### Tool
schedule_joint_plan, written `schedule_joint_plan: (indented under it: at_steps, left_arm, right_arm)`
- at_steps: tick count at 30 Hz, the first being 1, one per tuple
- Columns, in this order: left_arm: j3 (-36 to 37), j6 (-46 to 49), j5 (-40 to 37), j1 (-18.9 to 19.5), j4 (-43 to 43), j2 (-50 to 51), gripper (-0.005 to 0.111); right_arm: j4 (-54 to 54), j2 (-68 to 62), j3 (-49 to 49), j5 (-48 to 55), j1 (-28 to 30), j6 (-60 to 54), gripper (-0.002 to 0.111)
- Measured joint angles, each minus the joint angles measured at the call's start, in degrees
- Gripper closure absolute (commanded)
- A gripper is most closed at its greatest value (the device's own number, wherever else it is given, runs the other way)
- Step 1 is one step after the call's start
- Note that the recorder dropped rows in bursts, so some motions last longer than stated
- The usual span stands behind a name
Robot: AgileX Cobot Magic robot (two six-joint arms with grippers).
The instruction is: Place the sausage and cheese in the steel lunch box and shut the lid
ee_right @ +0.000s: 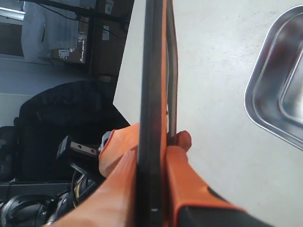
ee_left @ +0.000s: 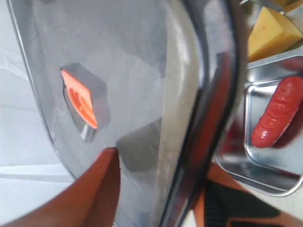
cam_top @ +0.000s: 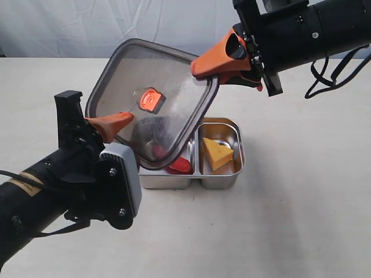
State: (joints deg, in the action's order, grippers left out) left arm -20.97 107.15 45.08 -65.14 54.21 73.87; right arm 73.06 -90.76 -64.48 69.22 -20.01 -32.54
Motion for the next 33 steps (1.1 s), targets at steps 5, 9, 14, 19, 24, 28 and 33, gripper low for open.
schedule_joint_plan:
  at_steps: [5, 9, 14, 19, 24, 28, 33]
  left_arm:
    - [0.22, 0.00, 1.87, 0.00, 0.53, 0.22, 0.106]
    - [0.22, 0.10, 0.73, 0.00, -0.04, 0.35, 0.106]
    - [0.22, 0.10, 0.22, 0.00, -0.37, 0.49, 0.106]
    - [0.22, 0.21, -0.93, 0.00, -0.43, 0.49, 0.106]
    - [0.22, 0.30, -3.03, 0.00, -0.99, 0.53, 0.106]
    - [0.22, 0.30, -3.42, 0.00, -1.40, 0.62, 0.106]
    - [0.22, 0.20, -4.18, 0.00, -1.78, 0.98, 0.106]
  right_arm:
    - [-1.25, 0.00, -0.13, -1.57, 0.23, 1.91, 0.109]
    - [-2.53, 0.09, -0.13, -1.66, 0.32, 2.38, 0.109]
    - [-3.65, 0.22, -0.13, -1.66, 0.32, 2.61, 0.109]
    - [-7.21, 0.33, -0.17, -1.66, 0.32, 2.72, 0.109]
    - [-10.06, 0.33, -0.17, -1.93, 0.32, 2.95, 0.109]
    - [-11.72, 0.33, -0.17, -4.42, 0.32, 3.09, 0.109]
    - [-15.50, 0.33, -0.17, -6.81, -0.02, 6.49, 0.109]
